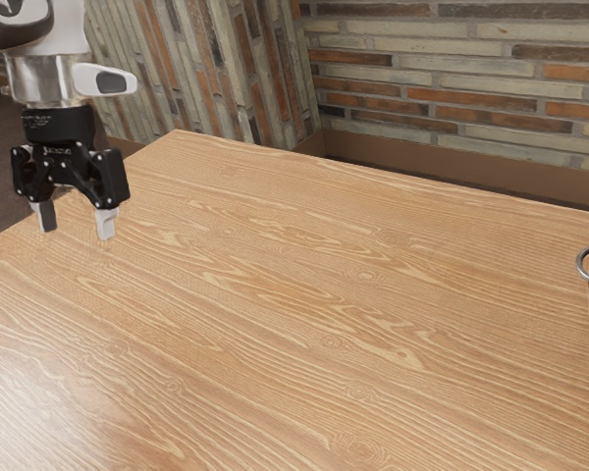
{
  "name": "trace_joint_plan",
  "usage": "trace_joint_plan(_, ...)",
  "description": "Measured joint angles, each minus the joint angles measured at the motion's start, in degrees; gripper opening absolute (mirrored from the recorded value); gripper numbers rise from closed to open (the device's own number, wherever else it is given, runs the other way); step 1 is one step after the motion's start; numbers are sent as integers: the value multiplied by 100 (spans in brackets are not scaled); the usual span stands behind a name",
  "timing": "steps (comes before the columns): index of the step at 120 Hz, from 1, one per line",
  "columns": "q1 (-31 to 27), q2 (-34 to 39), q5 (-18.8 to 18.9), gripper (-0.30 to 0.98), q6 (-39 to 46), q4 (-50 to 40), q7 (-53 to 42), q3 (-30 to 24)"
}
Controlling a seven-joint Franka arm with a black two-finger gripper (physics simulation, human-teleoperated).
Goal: Pull the drawer handle with one arm to open the drawer
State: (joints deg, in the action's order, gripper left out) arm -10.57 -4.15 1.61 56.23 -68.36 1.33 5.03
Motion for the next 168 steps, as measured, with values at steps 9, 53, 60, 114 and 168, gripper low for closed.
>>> trace_joint_plan(9, 70, -1, 7, 67, 490, -16, 23, 1)
trace_joint_plan(53, -86, -222, -214, 66, 1755, 1140, 205, -1421)
trace_joint_plan(60, 205, -580, -256, 66, 2141, 1146, 337, -2011)
trace_joint_plan(114, 560, -1395, -311, 66, 3631, 1111, 1418, -3031)
trace_joint_plan(168, 1066, -2424, -893, 66, 4658, 1029, 2273, -3049)
